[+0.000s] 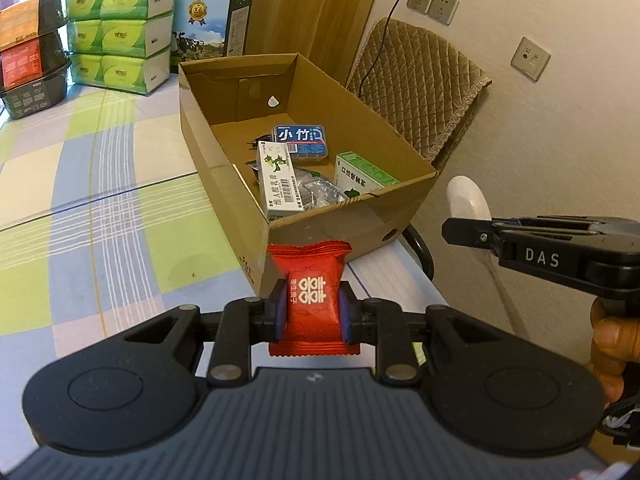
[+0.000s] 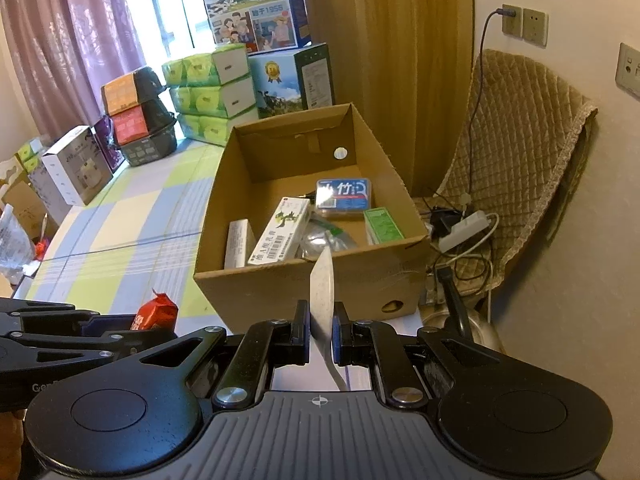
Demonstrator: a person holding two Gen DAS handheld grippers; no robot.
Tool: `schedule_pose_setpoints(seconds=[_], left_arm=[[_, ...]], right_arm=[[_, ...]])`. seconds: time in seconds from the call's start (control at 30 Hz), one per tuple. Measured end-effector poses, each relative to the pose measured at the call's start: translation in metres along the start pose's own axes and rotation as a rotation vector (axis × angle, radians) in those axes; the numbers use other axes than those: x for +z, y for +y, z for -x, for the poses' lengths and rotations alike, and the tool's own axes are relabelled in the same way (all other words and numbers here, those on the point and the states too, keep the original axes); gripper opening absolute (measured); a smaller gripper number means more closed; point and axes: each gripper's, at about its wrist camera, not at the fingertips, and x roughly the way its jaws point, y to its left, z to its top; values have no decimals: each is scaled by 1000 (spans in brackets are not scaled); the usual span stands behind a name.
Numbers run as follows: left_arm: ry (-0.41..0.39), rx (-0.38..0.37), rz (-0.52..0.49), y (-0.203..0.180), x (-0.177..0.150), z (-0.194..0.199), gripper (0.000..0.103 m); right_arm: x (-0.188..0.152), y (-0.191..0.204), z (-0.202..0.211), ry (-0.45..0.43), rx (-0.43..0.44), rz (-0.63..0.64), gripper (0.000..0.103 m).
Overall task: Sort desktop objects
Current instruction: 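Carry the candy packet and spoon toward the cardboard box with both tools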
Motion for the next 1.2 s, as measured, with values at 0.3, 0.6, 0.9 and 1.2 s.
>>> schedule_pose_setpoints(seconds=[0.3, 0.6, 0.9, 1.2], left_arm=[[-7, 3, -9, -7, 12, -7, 21], [-3, 3, -12, -13, 22, -18, 21], [-5, 4, -20, -16, 31, -26, 21], [-3, 3, -20, -17, 39, -33, 21]], right_arm=[[10, -10, 0, -14, -2, -10, 7], [18, -17, -2, -21, -5, -13, 7], [27, -20, -5, -27, -6, -6, 7], [45, -21, -13, -36, 2, 11, 7]])
